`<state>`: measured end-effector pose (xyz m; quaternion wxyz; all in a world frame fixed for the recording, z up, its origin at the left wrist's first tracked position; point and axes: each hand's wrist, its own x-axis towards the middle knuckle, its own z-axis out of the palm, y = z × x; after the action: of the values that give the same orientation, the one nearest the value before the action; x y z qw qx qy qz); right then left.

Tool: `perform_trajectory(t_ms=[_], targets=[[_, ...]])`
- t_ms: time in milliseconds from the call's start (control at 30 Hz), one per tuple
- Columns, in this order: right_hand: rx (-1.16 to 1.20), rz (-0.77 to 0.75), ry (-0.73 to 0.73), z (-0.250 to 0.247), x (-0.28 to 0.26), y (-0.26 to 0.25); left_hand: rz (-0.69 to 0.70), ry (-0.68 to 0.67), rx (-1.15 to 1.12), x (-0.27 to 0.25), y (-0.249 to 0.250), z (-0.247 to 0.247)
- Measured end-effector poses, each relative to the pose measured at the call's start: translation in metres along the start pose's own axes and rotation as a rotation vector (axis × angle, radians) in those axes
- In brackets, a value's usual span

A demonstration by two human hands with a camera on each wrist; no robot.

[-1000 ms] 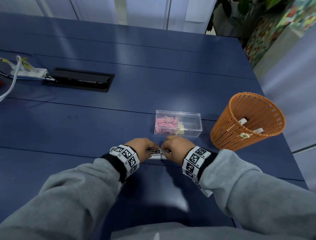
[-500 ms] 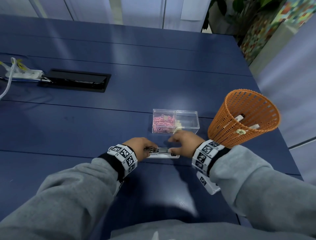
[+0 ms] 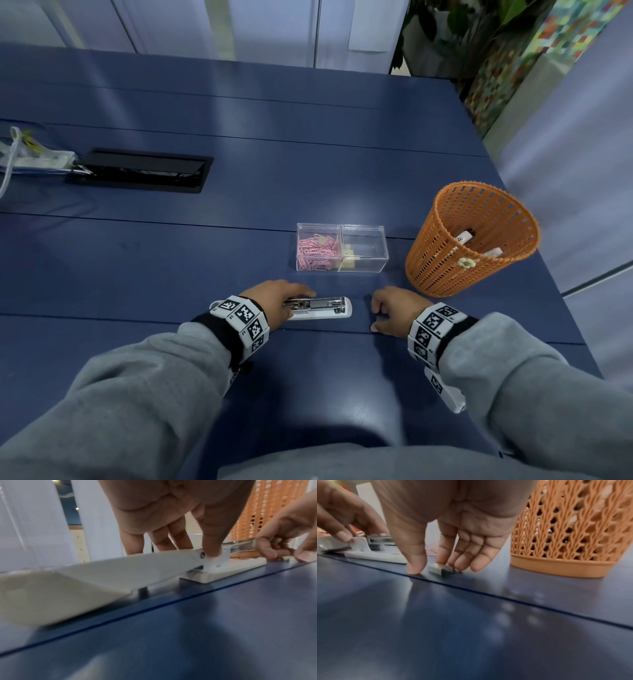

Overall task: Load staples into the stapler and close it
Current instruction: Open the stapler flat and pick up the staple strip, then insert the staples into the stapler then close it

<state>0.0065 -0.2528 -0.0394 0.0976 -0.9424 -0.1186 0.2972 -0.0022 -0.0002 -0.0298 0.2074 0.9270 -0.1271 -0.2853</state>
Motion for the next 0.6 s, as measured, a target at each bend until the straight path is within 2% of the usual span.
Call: perform_trajectory(t_ms=[167, 267, 600], targets=[[-0.031, -0.012, -0.019, -0.002, 0.003, -0.005, 0.055, -0.105, 0.219, 0.002, 0.006, 0.003], [-0.001, -0.013, -0.009, -0.001, 0.001, -0.002, 0.068, -0.115, 0.293, 0.005, 0.007, 0.003], [0.005, 0.019, -0.025, 0.001, -0.003, 0.006, 0.094, -0.054, 0.195, 0.004, 0.003, 0.001]])
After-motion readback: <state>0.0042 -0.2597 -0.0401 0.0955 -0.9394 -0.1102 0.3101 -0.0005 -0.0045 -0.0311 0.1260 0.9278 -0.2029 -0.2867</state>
